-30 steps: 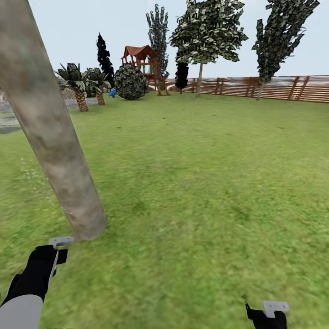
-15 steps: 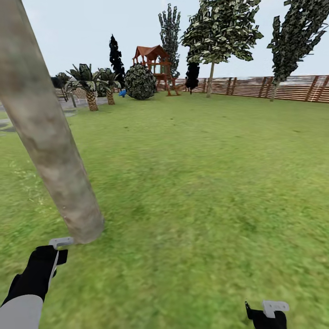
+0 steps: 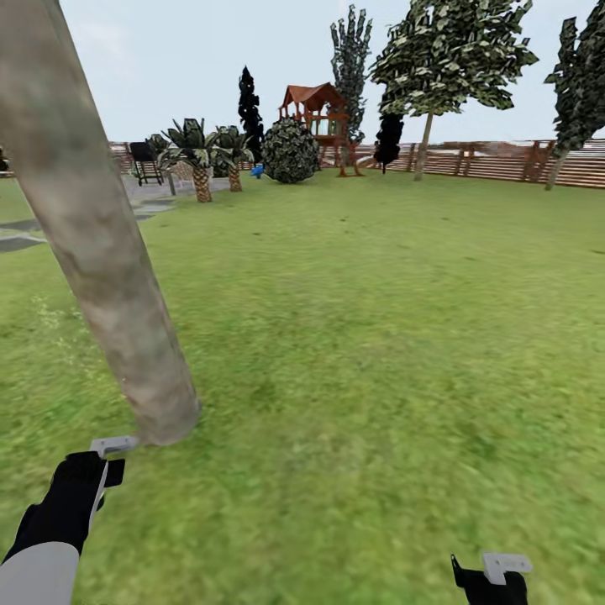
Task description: In the garden, pick up the pesticide atomizer on the floor and spray pesticide onto both trees until each tree trunk is fully covered.
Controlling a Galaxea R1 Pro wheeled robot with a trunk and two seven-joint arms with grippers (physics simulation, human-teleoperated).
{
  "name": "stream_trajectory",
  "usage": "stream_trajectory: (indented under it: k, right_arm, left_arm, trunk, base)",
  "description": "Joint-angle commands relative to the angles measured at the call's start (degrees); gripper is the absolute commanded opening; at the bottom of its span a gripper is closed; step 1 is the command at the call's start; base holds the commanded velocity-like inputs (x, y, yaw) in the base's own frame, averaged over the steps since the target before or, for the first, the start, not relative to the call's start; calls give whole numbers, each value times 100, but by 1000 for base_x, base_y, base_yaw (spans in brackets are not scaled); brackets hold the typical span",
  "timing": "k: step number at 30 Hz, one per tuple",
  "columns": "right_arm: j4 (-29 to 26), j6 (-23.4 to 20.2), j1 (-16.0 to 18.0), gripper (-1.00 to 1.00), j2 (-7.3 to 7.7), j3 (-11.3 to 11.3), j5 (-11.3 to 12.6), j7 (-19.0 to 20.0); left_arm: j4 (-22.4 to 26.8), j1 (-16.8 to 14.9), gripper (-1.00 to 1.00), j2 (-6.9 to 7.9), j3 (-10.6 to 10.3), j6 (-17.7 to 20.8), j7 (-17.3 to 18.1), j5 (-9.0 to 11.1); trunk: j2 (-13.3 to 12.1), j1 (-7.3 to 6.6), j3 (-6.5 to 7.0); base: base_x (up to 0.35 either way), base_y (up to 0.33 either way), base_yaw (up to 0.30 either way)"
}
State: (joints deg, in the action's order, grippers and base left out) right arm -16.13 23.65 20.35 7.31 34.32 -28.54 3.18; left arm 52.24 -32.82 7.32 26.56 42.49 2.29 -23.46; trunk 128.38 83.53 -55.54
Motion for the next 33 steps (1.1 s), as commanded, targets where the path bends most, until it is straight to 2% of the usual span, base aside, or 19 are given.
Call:
stream_trajectory:
  k: [1,9,14,16,17,19,20,22,24,25,28,30,32,33]
  right_arm:
    - [5,25,4,100,-1,48,-28,33]
    - [5,25,4,100,-1,48,-27,40]
    - [5,25,4,100,1,48,-29,36]
    - [5,25,4,100,13,48,-29,34]
    - [5,25,4,100,15,48,-29,34]
    - [6,25,4,100,19,48,-29,33]
    - [5,25,4,100,23,48,-29,33]
    - [10,25,4,100,31,48,-29,33]
    - [12,25,4,100,33,48,-29,33]
    - [9,25,4,100,34,54,-29,33]
    - [9,25,4,100,34,57,-29,33]
    - [9,25,4,100,34,57,-29,33]
    - [11,25,4,100,34,56,-29,33]
    - [12,25,4,100,34,51,-29,33]
  left_arm:
    - [6,-5,-100,-3,5,23,26,-34]
    - [22,-6,-100,-7,-1,26,45,-22]
    - [85,-83,-100,-12,-49,44,85,164]
    - [85,-119,-100,23,-238,63,106,174]
    - [80,-164,-100,74,-327,69,110,170]
    - [26,-391,-100,454,-438,88,217,157]
    - [38,-422,-100,563,-539,91,493,148]
    - [83,-440,-100,620,-882,96,1086,122]
    - [95,-442,-100,611,-1152,104,1288,122]
    - [100,-444,-100,572,-1449,115,1395,128]
    - [97,-449,-100,581,-1605,125,1505,142]
    - [95,-461,-100,682,-1609,123,1839,111]
    - [91,-474,-100,1011,-1594,130,2037,115]
    - [86,-503,-100,1410,-1576,138,2106,135]
  trunk:
    - [2,1,-5]
    - [2,1,-5]
    - [2,1,-5]
    - [2,1,-5]
    - [2,1,-5]
    - [2,1,-5]
    - [2,1,-5]
    - [2,1,-5]
    - [2,1,-5]
    - [2,1,-5]
    - [2,1,-5]
    - [2,1,-5]
    - [2,1,-5]
    - [2,1,-5]
  base:
    - [207,-226,276]
    - [206,-210,260]
    - [26,-22,27]
    - [1,-1,2]
    - [0,0,0]
    - [0,0,0]
    - [0,0,0]
    - [0,0,0]
    - [0,0,0]
    - [0,0,0]
    - [0,0,0]
    - [0,0,0]
    - [0,0,0]
    - [0,0,0]
